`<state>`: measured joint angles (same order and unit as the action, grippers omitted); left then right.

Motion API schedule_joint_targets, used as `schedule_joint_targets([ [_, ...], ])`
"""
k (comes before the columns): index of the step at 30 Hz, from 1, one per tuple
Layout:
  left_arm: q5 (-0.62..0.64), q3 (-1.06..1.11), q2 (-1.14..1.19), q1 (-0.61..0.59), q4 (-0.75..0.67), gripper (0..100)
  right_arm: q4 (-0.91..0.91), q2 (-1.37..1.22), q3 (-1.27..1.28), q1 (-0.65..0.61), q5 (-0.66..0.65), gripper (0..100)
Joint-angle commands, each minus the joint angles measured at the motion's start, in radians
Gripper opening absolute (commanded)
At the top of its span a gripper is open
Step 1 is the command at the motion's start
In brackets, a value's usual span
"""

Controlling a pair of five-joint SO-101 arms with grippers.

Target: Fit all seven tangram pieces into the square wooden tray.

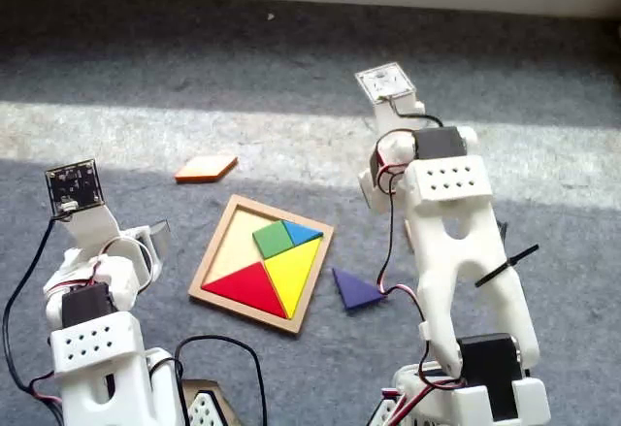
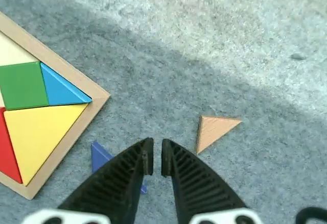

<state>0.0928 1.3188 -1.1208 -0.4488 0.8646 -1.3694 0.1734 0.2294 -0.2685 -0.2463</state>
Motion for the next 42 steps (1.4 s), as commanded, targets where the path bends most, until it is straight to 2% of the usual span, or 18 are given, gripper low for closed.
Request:
schedule_joint_targets([
  [1, -0.006, -0.005, -0.016, 0.012, -0.017, 29, -0.048, 0.015, -0.004, -0.013, 0.023, 10.9],
  [6, -0.006, -0.005, -0.016, 0.010, -0.017, 29, -0.074, 0.015, 0.025, -0.056, 0.021, 11.1],
  [10, -0.005, -0.005, -0.016, 0.010, -0.017, 29, -0.070, 0.016, 0.114, -0.150, 0.018, 11.2],
  [23, -0.002, -0.007, -0.016, 0.007, -0.017, 29, 0.077, 0.016, 0.297, -0.306, 0.021, 11.2],
  [32, -0.002, -0.007, -0.016, 0.007, -0.017, 29, 0.219, 0.004, 0.437, -0.315, -0.034, 11.6],
  [37, -0.002, -0.007, -0.016, 0.007, -0.017, 29, 0.226, 0.004, 0.447, -0.317, -0.035, 24.0],
  [42, -0.002, -0.007, -0.016, 0.007, -0.017, 29, 0.226, 0.004, 0.455, -0.317, -0.035, 25.2],
])
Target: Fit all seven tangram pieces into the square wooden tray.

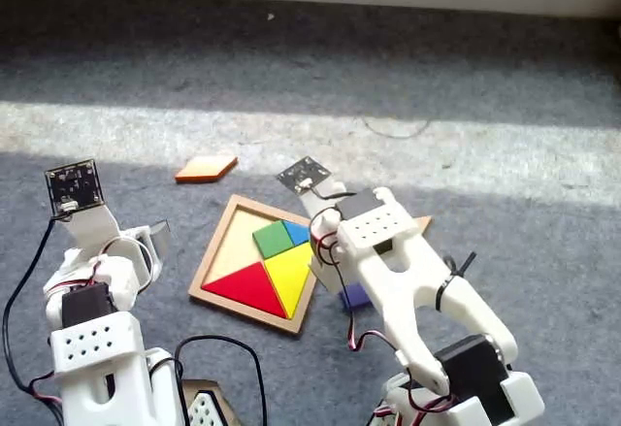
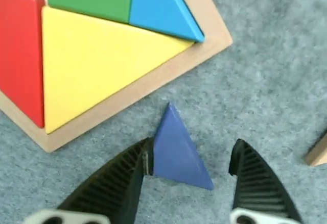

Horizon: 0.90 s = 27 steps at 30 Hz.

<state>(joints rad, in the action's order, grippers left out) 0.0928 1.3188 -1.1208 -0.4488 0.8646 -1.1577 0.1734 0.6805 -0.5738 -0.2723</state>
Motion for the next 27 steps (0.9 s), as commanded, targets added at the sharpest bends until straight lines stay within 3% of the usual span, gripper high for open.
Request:
schedule_joint_targets([
  [1, -0.002, -0.007, -0.016, 0.007, -0.017, 29, 0.018, 0.004, 0.016, -0.012, -0.009, 25.2],
  [16, -0.005, -0.005, -0.016, 0.007, -0.015, 29, 0.070, 0.005, 0.145, -0.085, -0.014, 21.9],
  [21, -0.006, -0.005, -0.016, 0.007, -0.015, 29, 0.071, 0.004, 0.176, -0.051, -0.123, 18.3],
  [27, -0.006, -0.005, -0.016, 0.007, -0.015, 29, 0.071, 0.004, 0.191, -0.016, -0.164, 17.7],
])
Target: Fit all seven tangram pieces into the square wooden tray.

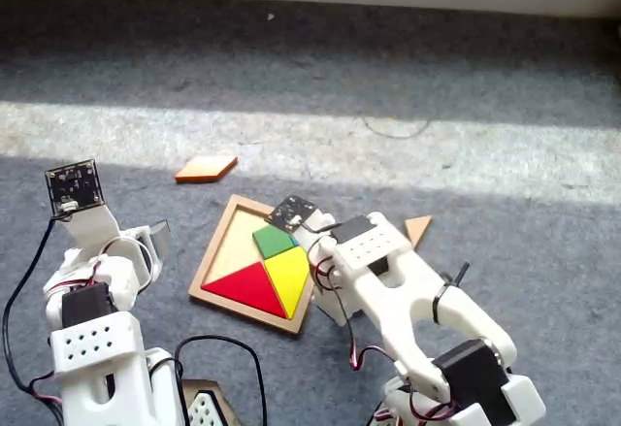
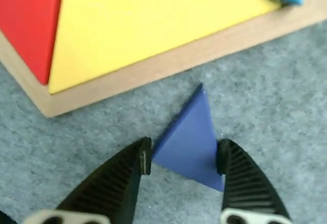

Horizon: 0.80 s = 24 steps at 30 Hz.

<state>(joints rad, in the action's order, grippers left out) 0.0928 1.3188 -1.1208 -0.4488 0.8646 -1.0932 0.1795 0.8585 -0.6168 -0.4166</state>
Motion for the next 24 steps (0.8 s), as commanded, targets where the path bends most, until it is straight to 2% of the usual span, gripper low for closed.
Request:
schedule_joint_targets([
  [1, -0.006, -0.005, -0.016, 0.007, -0.015, 29, 0.007, -0.001, 0.013, 0.025, -0.025, 17.6],
  [7, -0.006, -0.005, -0.016, 0.007, -0.015, 29, -0.087, 0.018, -0.021, 0.024, -0.020, 14.1],
  [14, -0.006, -0.005, -0.016, 0.007, -0.015, 29, -0.229, 0.216, -0.150, 0.025, -0.018, 14.1],
  [19, -0.006, -0.005, -0.016, 0.007, -0.015, 29, -0.200, 0.344, -0.153, 0.002, -0.008, 14.1],
  [24, -0.006, -0.005, -0.016, 0.007, -0.015, 29, -0.068, 0.308, -0.154, -0.088, 0.106, 14.2],
])
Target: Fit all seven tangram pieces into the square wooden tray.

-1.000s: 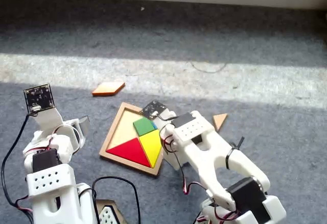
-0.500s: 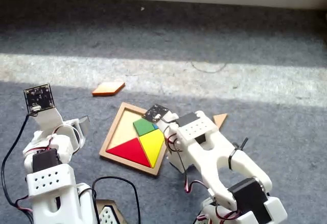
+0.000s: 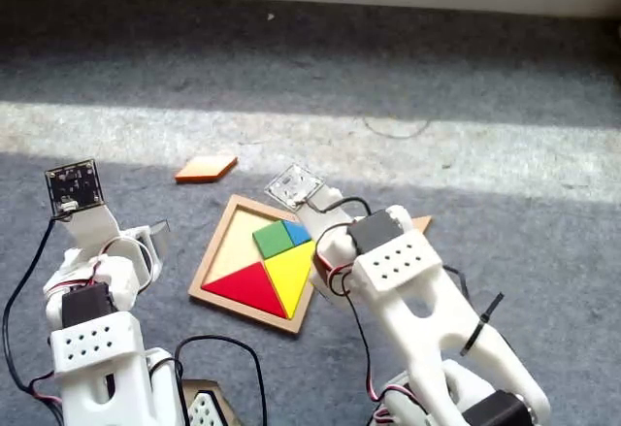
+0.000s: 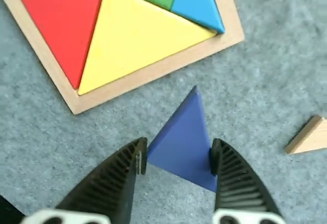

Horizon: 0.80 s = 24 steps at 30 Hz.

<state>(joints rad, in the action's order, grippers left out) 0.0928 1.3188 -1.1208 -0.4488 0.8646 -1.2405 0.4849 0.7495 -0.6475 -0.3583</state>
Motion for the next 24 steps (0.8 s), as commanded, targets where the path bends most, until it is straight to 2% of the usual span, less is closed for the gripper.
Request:
schedule_joint_targets([
  [1, -0.006, -0.005, -0.016, 0.007, -0.015, 29, 0.105, -0.021, -0.045, -0.079, 0.055, 14.2],
  [5, -0.005, -0.005, -0.016, 0.007, -0.015, 29, 0.160, -0.148, -0.134, -0.140, 0.121, 14.2],
  [10, -0.005, -0.005, -0.016, 0.007, -0.015, 29, 0.160, -0.358, -0.349, -0.147, 0.259, 14.2],
  [18, -0.006, -0.005, -0.016, 0.007, -0.015, 29, 0.154, -0.615, -0.562, -0.188, 0.376, 14.5],
  [24, -0.006, -0.005, -0.016, 0.007, -0.015, 29, 0.148, -0.622, -0.585, -0.188, 0.385, 27.5],
])
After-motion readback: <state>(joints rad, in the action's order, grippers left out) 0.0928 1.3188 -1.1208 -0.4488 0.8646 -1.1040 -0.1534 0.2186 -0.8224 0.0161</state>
